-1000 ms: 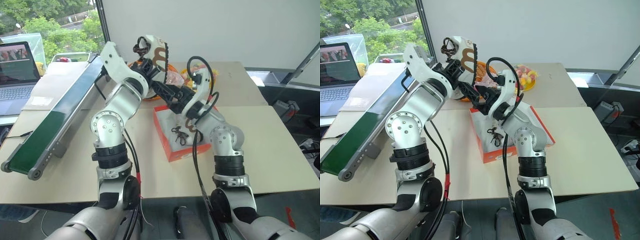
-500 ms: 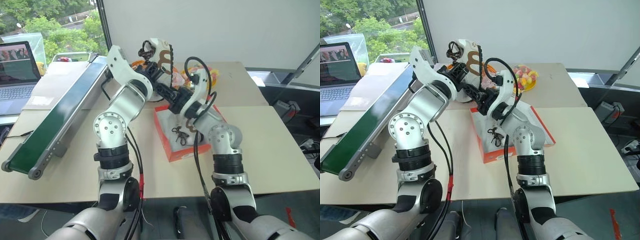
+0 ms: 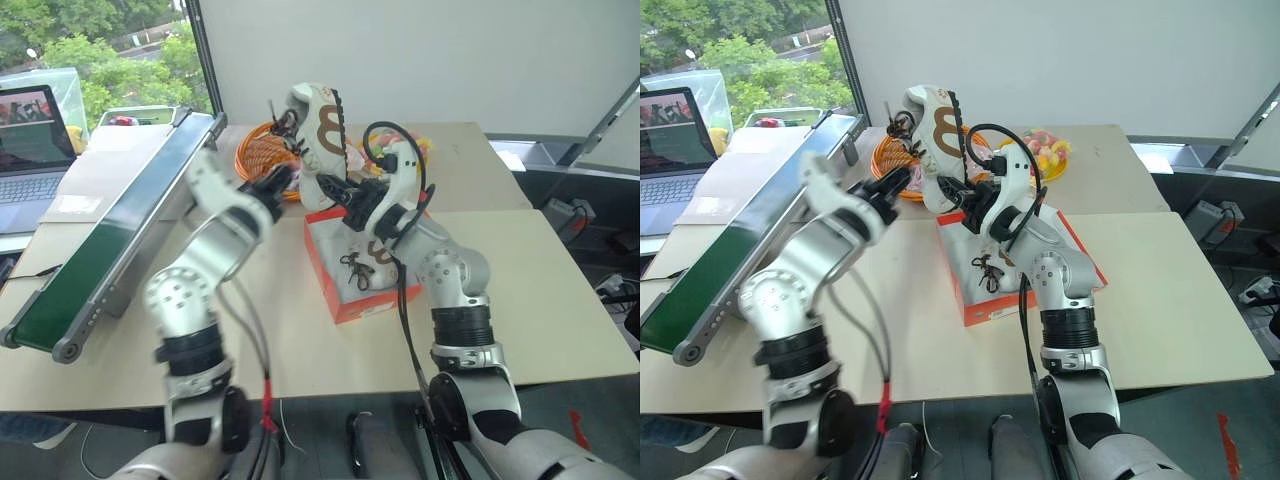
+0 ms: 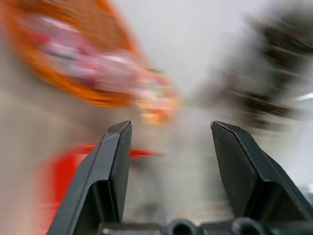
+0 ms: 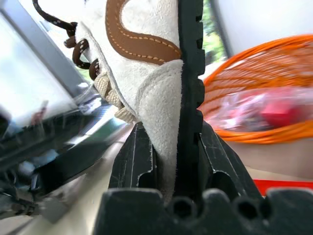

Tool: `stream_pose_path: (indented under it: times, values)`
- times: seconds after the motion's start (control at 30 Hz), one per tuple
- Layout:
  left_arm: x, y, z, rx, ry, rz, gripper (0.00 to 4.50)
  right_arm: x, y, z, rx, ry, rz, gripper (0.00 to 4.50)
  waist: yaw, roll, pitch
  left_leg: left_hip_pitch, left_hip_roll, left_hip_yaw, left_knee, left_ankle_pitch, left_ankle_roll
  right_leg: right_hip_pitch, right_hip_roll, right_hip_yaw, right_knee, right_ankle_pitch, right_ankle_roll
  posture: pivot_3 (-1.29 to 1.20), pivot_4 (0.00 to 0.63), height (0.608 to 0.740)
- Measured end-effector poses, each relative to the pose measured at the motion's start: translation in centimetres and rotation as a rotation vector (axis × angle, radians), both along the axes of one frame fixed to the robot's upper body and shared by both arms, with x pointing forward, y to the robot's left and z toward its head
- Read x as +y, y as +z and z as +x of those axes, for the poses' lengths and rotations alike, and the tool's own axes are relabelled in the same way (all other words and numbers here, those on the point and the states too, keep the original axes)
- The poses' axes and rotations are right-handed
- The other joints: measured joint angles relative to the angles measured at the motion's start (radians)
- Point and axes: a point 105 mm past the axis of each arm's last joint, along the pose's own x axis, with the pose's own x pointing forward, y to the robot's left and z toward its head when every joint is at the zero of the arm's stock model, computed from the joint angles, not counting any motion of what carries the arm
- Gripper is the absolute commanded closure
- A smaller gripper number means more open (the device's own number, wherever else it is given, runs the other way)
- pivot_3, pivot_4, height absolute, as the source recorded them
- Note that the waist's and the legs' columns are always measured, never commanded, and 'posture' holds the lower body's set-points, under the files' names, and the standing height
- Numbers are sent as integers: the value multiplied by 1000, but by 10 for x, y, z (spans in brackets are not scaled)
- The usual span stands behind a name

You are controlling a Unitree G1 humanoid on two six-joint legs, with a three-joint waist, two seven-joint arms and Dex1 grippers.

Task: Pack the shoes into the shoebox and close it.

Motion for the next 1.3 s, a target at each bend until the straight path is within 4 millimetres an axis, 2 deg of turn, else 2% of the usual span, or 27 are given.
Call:
stream_pose_path:
  times: [0.03,0.07,0.13,0.23,0.37,0.5,0.77,1.0,1.13,1.3]
  values:
    - [18,-8,-4,25,47,23,1728,-10,2,2,-11,-32,-29,4023,5,0,0,0,0,0,0,0,0,0,0,0,0,0,0,0,150,740]
    - [27,-11,-7,38,71,43,1728,-19,2,3,-20,-58,-62,4023,10,0,0,-1,-1,0,0,0,0,0,-1,0,-1,0,0,0,150,740]
    - [36,-10,-11,26,86,79,1728,-30,2,4,-34,-84,-150,4023,26,0,0,-1,-1,-1,1,0,0,2,-2,-2,-2,0,0,0,150,740]
    - [31,-7,-12,9,69,84,1728,-33,-2,1,-26,-57,-233,4023,37,0,0,-1,-2,-1,1,0,0,2,-2,-2,-3,0,0,0,150,740]
    - [14,-11,-10,17,20,78,1728,-42,-11,-5,7,-36,-304,4023,38,0,0,-1,-1,-1,1,0,0,2,-2,-2,-3,0,0,0,150,740]
    - [5,-8,-10,-4,-9,127,1728,-61,-46,-18,149,-31,-365,4023,36,0,0,-2,-1,-1,1,0,0,1,-2,-1,-2,0,0,0,150,740]
    - [8,17,-11,-152,-85,473,1728,-61,-84,-43,256,28,-435,4023,22,0,0,0,-1,0,1,0,0,3,-1,0,-2,0,0,0,150,740]
    - [0,18,-13,-201,-158,561,1728,-56,-90,-46,271,53,-418,4023,23,0,0,-1,0,0,1,0,0,2,-1,-1,-3,0,0,0,150,740]
    - [-9,32,-25,-289,-216,634,1728,-53,-116,-52,358,59,-366,4023,23,0,0,-1,-1,0,1,0,0,2,-1,-1,-2,0,0,0,150,740]
    - [-30,32,-46,-374,-414,773,1728,-50,-119,-48,349,40,-331,4023,14,0,0,0,0,1,1,0,0,3,0,-1,-2,0,0,0,150,740]
